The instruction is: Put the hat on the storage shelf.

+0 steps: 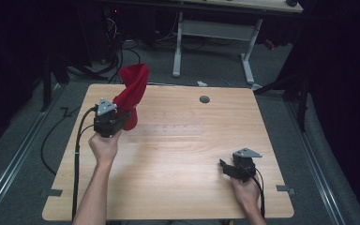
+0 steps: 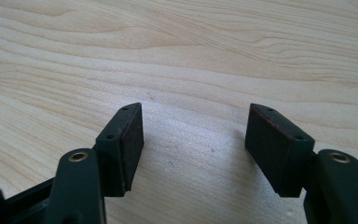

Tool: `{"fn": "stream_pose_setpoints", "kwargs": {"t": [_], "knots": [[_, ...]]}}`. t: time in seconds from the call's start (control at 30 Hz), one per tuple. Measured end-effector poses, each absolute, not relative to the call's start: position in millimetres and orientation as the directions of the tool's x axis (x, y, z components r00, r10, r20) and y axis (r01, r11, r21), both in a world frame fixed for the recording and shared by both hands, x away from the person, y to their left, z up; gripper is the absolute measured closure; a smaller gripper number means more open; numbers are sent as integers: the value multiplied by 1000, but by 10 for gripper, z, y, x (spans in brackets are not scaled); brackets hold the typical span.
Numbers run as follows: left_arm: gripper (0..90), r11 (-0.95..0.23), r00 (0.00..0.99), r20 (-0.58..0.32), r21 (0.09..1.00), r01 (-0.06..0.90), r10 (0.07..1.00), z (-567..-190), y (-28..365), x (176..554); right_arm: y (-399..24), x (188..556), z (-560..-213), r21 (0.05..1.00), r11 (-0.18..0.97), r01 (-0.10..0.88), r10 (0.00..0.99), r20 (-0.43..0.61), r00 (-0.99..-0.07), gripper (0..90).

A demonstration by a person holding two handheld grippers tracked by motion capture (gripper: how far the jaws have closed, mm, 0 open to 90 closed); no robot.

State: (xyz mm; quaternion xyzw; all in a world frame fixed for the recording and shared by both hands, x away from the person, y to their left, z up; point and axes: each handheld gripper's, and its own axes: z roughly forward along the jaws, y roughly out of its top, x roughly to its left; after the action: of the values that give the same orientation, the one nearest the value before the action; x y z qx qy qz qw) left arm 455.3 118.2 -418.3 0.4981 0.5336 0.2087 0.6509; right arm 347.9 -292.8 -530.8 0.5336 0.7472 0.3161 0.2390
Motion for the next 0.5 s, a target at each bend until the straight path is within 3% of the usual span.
{"fn": "stream_pose_setpoints", "kwargs": {"t": [0.5], "knots": [[846,415,332,-494,865,281,804,-4420,1170,4629,-2924,3476,-5307,727,232,647,948,-20,-318,370]]}}
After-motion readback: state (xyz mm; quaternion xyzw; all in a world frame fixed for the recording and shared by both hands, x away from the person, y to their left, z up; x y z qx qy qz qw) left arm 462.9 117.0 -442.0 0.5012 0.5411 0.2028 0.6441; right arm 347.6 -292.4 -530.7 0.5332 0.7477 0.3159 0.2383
